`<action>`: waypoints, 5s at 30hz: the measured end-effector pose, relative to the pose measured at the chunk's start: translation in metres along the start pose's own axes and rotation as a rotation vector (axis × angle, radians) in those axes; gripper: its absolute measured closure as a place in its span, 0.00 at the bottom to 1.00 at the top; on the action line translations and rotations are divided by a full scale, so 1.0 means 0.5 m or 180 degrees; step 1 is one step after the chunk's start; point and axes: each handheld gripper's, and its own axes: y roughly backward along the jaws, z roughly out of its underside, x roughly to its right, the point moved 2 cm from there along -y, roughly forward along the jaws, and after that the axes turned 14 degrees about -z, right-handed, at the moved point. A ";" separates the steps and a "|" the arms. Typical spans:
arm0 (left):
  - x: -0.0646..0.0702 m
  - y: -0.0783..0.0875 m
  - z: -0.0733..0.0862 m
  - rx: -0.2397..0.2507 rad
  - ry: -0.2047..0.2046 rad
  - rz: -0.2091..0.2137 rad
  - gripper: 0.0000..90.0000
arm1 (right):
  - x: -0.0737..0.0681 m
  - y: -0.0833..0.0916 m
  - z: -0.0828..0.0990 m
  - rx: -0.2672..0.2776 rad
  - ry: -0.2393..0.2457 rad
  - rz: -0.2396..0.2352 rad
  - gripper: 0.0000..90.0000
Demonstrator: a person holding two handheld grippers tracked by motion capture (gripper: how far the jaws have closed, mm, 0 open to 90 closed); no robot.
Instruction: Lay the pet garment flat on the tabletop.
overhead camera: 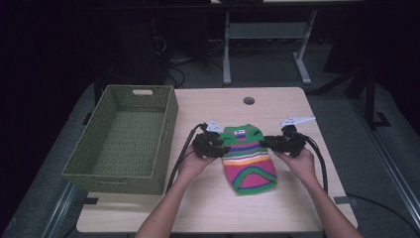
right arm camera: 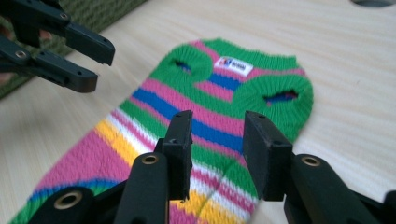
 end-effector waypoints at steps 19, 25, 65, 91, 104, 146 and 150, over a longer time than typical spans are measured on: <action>0.039 -0.050 0.036 -0.0417 -0.0278 0.0203 0.95 | 0.001 -0.056 0.047 -0.0562 -0.0040 -0.0099 0.96; 0.027 -0.050 0.037 -0.0424 -0.0236 0.0074 0.92 | -0.008 -0.064 0.054 -0.0501 -0.0066 -0.0172 0.95; 0.033 -0.020 0.024 -0.0299 -0.0226 0.0188 0.73 | -0.004 -0.029 0.043 -0.0124 -0.0137 -0.0329 0.70; 0.026 0.024 0.025 -0.0040 -0.0002 0.0369 0.61 | -0.020 0.018 0.038 -0.0040 -0.0085 -0.0181 0.46; 0.017 0.051 0.046 0.0030 0.0150 0.0353 0.53 | -0.022 0.046 0.053 0.0033 -0.0110 -0.0188 0.42; 0.058 0.149 0.148 0.0143 0.0161 0.0300 0.30 | -0.034 0.141 0.177 0.0107 -0.0235 -0.0127 0.34; 0.060 0.154 0.157 0.0108 0.0130 0.0293 0.28 | -0.040 0.150 0.186 0.0220 -0.0212 -0.0162 0.34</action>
